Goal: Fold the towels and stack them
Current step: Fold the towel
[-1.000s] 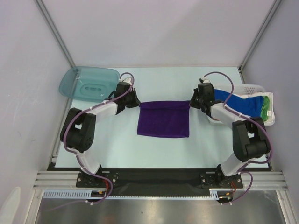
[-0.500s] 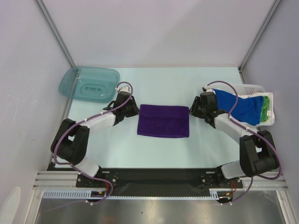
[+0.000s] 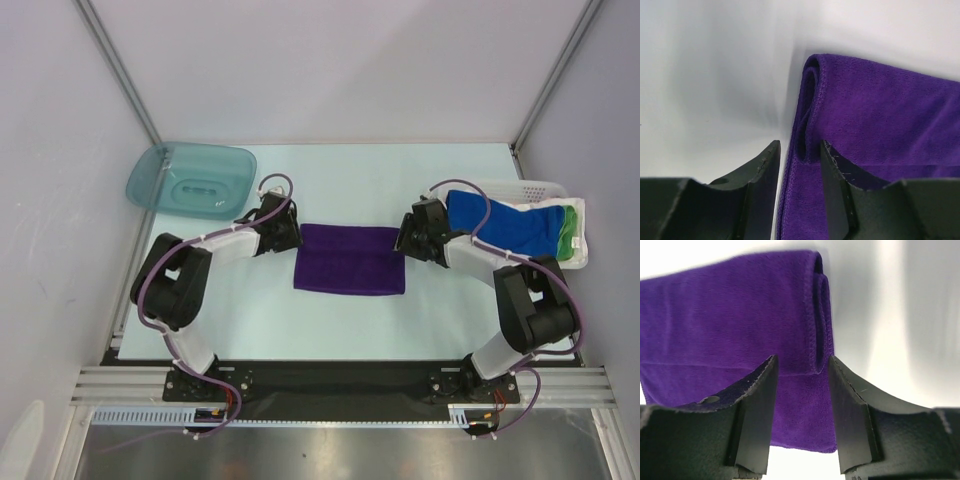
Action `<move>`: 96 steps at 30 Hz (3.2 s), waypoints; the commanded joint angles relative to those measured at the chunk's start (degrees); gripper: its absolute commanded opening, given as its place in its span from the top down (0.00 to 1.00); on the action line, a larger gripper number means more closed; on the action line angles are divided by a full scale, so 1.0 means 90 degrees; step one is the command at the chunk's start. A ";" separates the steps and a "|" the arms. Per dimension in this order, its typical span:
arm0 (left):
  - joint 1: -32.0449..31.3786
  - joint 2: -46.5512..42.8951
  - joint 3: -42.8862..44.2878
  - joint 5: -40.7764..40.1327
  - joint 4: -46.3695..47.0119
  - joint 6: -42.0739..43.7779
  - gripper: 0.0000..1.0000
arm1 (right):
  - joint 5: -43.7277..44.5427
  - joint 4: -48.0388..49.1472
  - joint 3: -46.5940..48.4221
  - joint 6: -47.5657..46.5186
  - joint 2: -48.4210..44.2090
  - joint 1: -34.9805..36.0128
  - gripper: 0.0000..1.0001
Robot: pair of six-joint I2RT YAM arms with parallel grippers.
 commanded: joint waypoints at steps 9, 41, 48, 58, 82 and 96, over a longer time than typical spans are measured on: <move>0.0023 0.0141 -0.0116 0.0375 0.0214 -0.0131 0.63 | -0.0097 0.0185 -0.0114 0.0259 0.0093 -0.0004 0.59; 0.0052 0.0209 0.0157 0.0531 -0.0039 -0.0053 0.80 | -0.0398 0.0234 -0.0192 0.0337 0.0054 -0.0190 0.71; 0.0062 0.0209 0.0274 0.0560 -0.0128 0.0025 0.79 | -0.0429 0.0234 -0.0095 0.0347 0.0064 -0.0180 0.77; 0.0071 0.0287 0.0489 0.0619 -0.0303 0.0182 0.74 | -0.0459 0.0185 -0.0007 0.0357 0.0103 -0.0170 0.84; 0.0071 0.0365 0.0919 0.0619 -0.0870 0.0514 0.65 | -0.0478 0.0224 -0.0026 0.0347 0.0142 -0.0151 0.89; 0.0071 0.0434 0.0841 0.0756 -0.0684 0.0436 0.94 | -0.0507 0.0283 -0.0036 0.0357 0.0230 -0.0161 0.92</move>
